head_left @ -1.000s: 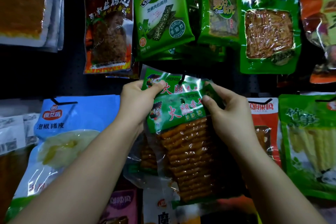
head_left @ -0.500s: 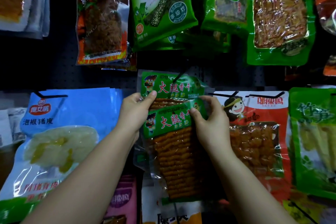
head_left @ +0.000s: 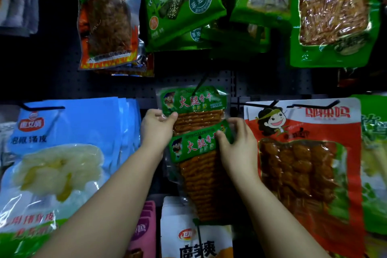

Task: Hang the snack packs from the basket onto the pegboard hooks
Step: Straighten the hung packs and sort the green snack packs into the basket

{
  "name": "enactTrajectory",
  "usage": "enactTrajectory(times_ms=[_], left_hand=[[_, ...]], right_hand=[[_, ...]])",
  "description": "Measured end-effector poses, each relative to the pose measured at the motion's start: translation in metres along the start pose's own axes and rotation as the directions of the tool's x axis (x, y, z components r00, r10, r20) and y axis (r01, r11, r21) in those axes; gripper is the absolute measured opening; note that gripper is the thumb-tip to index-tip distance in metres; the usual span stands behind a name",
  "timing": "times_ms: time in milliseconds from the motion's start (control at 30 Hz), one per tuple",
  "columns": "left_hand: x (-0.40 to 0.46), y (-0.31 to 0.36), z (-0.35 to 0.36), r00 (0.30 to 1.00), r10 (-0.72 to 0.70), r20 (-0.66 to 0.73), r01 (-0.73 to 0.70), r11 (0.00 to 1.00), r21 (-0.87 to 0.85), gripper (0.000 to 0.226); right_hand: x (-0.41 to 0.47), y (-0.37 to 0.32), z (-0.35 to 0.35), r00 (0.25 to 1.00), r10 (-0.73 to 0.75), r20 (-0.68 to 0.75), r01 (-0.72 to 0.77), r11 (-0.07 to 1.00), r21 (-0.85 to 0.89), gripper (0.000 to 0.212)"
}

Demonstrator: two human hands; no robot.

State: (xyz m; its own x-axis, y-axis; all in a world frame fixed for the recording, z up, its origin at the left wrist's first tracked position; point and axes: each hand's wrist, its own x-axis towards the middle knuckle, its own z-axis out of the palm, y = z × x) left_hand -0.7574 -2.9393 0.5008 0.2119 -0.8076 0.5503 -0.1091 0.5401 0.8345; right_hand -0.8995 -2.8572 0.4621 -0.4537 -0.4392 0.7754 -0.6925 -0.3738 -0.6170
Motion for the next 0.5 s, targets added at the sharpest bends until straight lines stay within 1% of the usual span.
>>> enactTrajectory(times_ms=[67,133,200,233,267,333,367,433,467,500], left_hand=[[-0.010,-0.001,-0.006,0.997,0.073,-0.037,-0.072,0.996,0.044,0.048],[-0.024,-0.002,-0.015,0.979,0.195,-0.063,-0.185,0.973,0.139,0.056],[-0.039,-0.002,-0.024,0.958,0.285,-0.021,-0.278,0.948,0.156,0.055],[-0.047,0.001,-0.029,0.958,0.287,0.014,-0.287,0.951,0.117,0.054],[-0.054,0.004,-0.033,0.966,0.256,0.046,-0.258,0.965,0.052,0.056],[-0.067,0.013,-0.040,0.980,0.162,0.119,-0.143,0.978,-0.152,0.063],[-0.072,0.017,-0.044,0.979,0.124,0.164,-0.080,0.964,-0.253,0.068],[-0.076,0.024,-0.049,0.967,0.064,0.246,0.022,0.943,-0.331,0.071],[-0.079,0.029,-0.053,0.959,0.072,0.274,0.030,0.937,-0.349,0.064],[-0.082,0.036,-0.056,0.954,0.103,0.281,0.009,0.928,-0.371,0.053]], right_hand=[[-0.007,0.000,-0.006,0.995,-0.075,-0.065,0.075,0.997,-0.008,0.021],[-0.012,-0.005,-0.014,0.984,-0.135,-0.118,0.136,0.991,0.002,0.017],[-0.016,-0.014,-0.022,0.980,-0.151,-0.133,0.161,0.985,0.066,0.012],[-0.017,-0.019,-0.025,0.979,-0.153,-0.133,0.169,0.978,0.119,0.010],[-0.019,-0.024,-0.028,0.978,-0.156,-0.137,0.178,0.969,0.169,0.014],[-0.021,-0.036,-0.034,0.976,-0.158,-0.152,0.193,0.947,0.257,0.025],[-0.021,-0.041,-0.037,0.976,-0.153,-0.157,0.196,0.930,0.310,0.025],[-0.022,-0.051,-0.043,0.977,-0.128,-0.169,0.189,0.887,0.421,0.020],[-0.022,-0.056,-0.046,0.978,-0.112,-0.173,0.182,0.867,0.464,0.018],[-0.021,-0.061,-0.049,0.980,-0.100,-0.173,0.174,0.849,0.498,0.016]])
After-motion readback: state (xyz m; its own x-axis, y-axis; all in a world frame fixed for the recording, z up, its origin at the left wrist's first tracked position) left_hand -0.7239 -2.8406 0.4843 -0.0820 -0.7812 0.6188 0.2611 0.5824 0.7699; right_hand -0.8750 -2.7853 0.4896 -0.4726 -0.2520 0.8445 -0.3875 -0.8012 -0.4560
